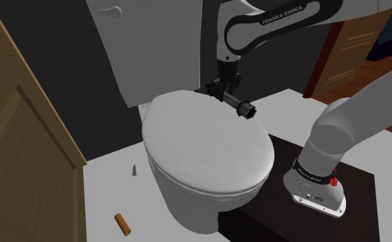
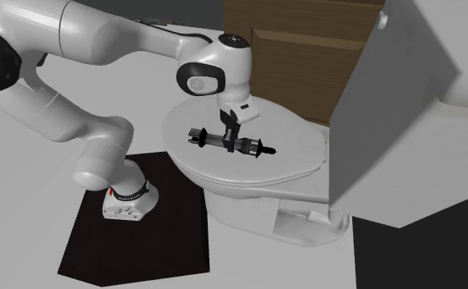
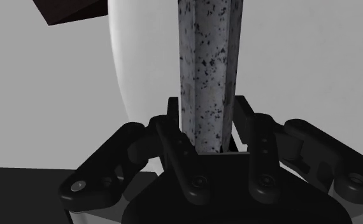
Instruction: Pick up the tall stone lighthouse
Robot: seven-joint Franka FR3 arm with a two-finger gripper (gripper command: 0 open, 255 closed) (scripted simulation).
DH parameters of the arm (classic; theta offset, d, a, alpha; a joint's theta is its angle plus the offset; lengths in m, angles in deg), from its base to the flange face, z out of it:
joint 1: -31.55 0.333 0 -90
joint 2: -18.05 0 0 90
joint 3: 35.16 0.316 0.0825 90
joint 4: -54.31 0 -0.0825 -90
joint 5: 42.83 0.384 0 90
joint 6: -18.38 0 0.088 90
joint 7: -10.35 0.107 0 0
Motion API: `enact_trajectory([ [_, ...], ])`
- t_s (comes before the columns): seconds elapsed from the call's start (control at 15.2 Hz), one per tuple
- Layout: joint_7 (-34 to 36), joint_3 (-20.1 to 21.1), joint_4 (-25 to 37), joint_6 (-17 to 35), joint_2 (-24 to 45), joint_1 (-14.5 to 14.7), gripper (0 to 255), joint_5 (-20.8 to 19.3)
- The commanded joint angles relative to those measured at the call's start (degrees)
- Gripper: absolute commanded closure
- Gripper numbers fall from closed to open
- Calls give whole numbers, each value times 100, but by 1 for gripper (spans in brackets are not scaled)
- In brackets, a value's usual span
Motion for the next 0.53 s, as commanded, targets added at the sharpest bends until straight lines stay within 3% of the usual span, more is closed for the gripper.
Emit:
enact_trajectory([
  [0.0,-2,-9,141,-174,-34,-1,255,-3],
  [0.46,-14,-37,484,-589,-105,-7,255,-14],
])
